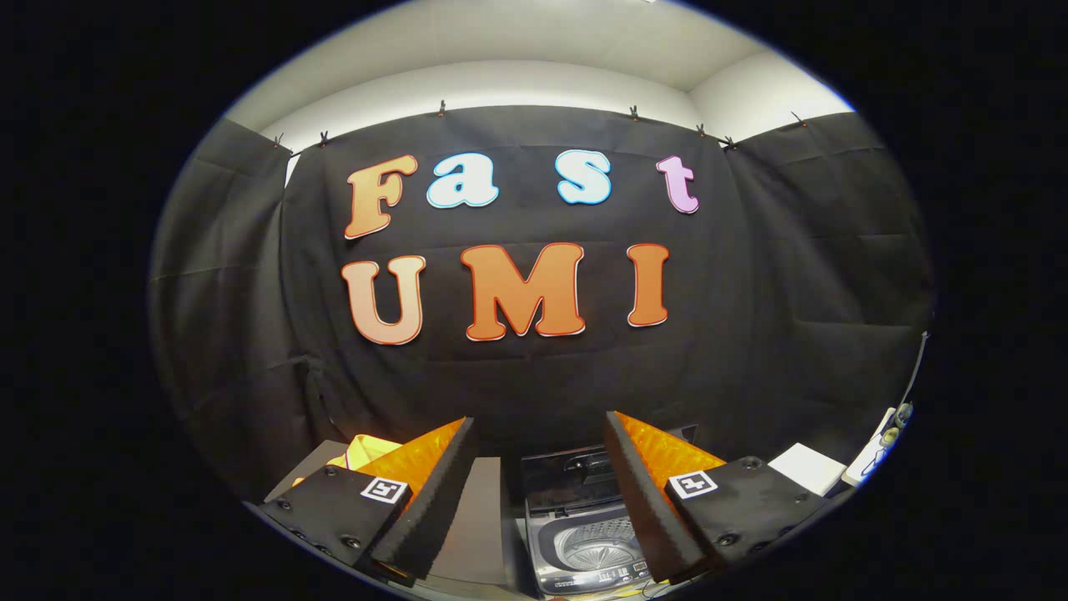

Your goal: Put the clothes into the washing machine and then close the washing machine lid.

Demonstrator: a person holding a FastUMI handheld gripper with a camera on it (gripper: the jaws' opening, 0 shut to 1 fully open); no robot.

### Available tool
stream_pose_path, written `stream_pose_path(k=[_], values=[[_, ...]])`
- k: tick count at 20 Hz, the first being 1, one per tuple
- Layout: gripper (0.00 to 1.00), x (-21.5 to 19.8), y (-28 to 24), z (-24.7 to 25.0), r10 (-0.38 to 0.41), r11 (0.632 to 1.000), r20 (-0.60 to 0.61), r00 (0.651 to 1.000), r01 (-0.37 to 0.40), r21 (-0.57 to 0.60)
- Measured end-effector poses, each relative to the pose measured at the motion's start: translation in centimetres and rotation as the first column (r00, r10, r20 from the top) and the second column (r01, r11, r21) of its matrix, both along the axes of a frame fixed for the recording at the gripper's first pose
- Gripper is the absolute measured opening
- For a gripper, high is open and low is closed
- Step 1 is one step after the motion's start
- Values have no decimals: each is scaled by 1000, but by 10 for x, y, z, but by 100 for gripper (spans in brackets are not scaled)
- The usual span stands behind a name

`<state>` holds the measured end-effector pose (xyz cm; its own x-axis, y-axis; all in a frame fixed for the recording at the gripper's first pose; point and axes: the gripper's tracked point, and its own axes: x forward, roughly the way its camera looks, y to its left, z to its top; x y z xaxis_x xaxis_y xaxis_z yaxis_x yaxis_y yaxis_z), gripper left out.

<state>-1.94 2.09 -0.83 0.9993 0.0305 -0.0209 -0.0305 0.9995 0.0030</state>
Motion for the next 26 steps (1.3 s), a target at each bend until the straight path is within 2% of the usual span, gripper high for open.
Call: stream_pose_path(k=[7,15,26], values=[[98,4,69,-30,104,994,-77,992,-105,-9],[98,13,165,-76,220,975,-163,962,-224,-3],[98,40,236,-149,242,965,-308,920,-261,-23]])
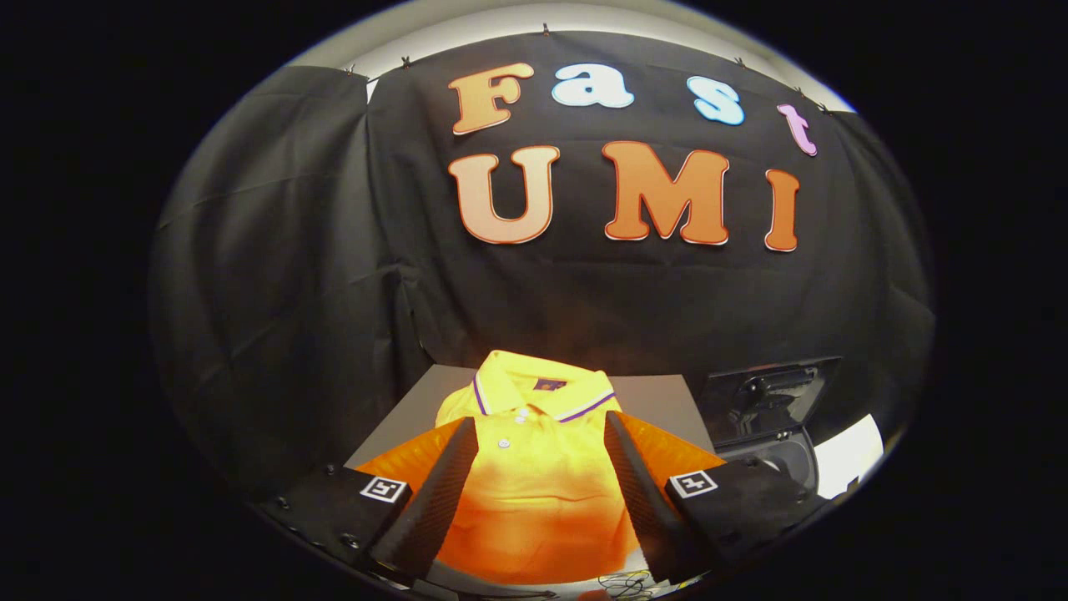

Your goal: Put the clothes into the washing machine and then close the washing machine lid.

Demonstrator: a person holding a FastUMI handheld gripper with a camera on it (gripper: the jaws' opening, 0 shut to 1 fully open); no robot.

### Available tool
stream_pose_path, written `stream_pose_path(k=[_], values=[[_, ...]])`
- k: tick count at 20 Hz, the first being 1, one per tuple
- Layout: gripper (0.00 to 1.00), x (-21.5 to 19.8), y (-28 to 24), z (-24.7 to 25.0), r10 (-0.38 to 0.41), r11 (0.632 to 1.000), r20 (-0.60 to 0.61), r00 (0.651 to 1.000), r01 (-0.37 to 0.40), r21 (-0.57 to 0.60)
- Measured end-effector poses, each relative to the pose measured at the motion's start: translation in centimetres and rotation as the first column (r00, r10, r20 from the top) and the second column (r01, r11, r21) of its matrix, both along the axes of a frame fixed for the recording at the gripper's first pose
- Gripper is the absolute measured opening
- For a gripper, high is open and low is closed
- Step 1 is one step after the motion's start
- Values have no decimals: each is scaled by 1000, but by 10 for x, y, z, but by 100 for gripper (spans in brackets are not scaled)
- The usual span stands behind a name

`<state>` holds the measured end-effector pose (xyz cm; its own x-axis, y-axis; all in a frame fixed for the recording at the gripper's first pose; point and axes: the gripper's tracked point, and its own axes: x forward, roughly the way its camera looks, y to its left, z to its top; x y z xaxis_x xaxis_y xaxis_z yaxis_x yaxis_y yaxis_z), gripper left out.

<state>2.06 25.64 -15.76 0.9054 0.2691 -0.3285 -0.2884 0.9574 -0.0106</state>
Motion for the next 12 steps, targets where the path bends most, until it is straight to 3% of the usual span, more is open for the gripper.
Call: stream_pose_path(k=[12], values=[[99,13,36,-63,10,998,-120,993,-18,-65]])
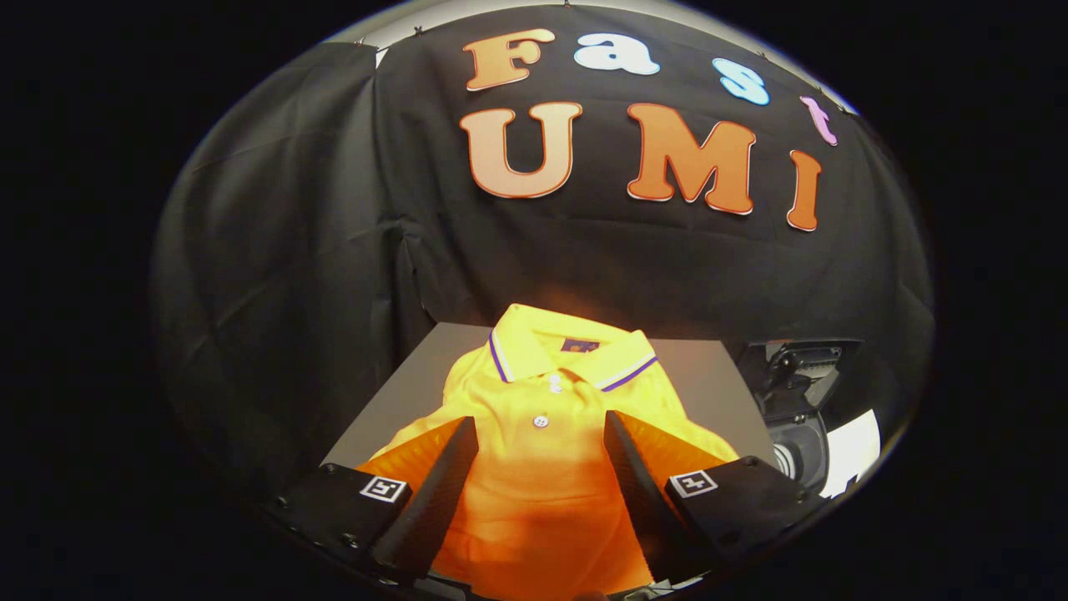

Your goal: Put the clothes into the washing machine and then close the washing machine lid.

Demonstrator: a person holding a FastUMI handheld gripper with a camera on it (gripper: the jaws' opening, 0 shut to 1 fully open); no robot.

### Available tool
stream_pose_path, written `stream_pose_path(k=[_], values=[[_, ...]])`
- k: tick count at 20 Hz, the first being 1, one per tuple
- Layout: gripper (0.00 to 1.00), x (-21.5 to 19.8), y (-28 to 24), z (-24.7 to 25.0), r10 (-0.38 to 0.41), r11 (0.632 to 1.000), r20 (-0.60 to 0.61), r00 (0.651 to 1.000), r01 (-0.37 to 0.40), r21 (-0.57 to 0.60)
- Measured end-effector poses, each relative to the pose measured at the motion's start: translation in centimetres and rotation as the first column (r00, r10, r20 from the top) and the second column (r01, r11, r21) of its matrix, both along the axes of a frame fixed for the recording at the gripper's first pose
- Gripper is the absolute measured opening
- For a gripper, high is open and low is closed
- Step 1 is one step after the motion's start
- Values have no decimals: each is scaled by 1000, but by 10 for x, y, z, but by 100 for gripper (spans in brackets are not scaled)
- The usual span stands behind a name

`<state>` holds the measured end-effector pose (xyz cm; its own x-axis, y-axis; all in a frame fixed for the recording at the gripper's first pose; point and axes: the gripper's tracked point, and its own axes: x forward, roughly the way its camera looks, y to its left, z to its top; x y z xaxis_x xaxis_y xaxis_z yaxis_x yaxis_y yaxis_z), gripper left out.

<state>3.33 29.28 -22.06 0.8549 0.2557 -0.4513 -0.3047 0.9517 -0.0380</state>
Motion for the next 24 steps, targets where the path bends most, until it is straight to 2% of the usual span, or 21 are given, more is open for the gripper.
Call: stream_pose_path(k=[4,7,12,15,20,21,22,24], values=[[97,0,5,-17,-20,999,-36,999,19,-28],[96,2,6,-30,1,998,-52,999,-5,-66],[97,6,6,-31,29,1000,-15,999,-29,-5],[91,8,0,-31,54,998,-18,998,-54,-22],[48,12,-18,-32,94,995,-27,995,-94,20],[48,14,-26,-31,83,996,-29,996,-83,15],[31,13,-33,-31,86,996,-33,996,-86,12],[28,9,-42,-29,97,995,-34,995,-96,16]])
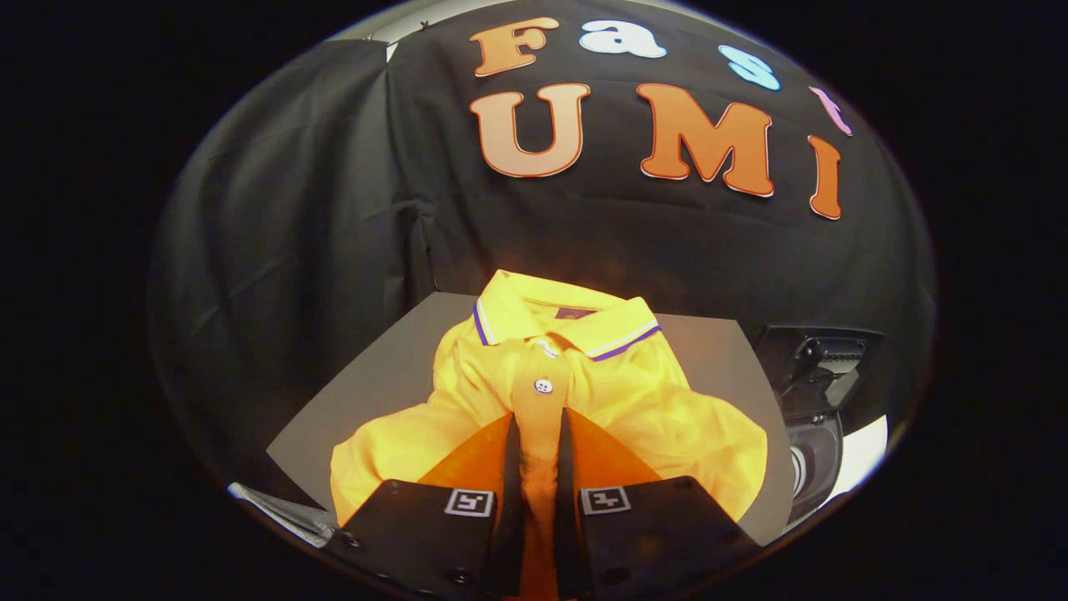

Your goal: Put the clothes into the washing machine and then close the washing machine lid.

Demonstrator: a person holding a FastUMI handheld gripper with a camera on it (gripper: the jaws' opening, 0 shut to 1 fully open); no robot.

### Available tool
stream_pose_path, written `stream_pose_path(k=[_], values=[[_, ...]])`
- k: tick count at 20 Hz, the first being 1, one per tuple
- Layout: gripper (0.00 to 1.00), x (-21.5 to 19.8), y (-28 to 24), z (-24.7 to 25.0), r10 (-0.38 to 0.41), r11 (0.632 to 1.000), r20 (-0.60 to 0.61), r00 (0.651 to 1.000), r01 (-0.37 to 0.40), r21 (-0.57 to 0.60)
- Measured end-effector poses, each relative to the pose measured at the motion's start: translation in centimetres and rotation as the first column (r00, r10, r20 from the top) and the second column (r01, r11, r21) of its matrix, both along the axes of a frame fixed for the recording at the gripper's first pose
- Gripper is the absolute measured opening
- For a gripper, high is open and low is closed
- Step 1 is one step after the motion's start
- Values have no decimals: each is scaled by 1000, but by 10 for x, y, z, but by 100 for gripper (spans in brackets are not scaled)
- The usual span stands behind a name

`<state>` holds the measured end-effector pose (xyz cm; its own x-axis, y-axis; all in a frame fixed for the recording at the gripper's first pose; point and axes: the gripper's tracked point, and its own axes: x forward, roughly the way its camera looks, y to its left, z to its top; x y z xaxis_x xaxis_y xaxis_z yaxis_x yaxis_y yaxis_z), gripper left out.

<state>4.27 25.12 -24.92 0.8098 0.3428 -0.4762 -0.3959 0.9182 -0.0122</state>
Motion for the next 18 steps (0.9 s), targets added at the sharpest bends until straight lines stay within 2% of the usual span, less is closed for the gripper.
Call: stream_pose_path(k=[4,5,7,9,14,18], values=[[17,-1,-27,-1,36,999,0,999,-36,-28],[18,-2,-36,1,39,999,-4,999,-39,-33],[17,-7,-58,-1,47,999,-30,998,-47,-4],[10,-16,-78,-3,47,998,-62,997,-45,37],[10,-44,-146,32,41,996,-68,997,-36,77],[10,-48,-198,65,14,992,-36,999,-9,130]])
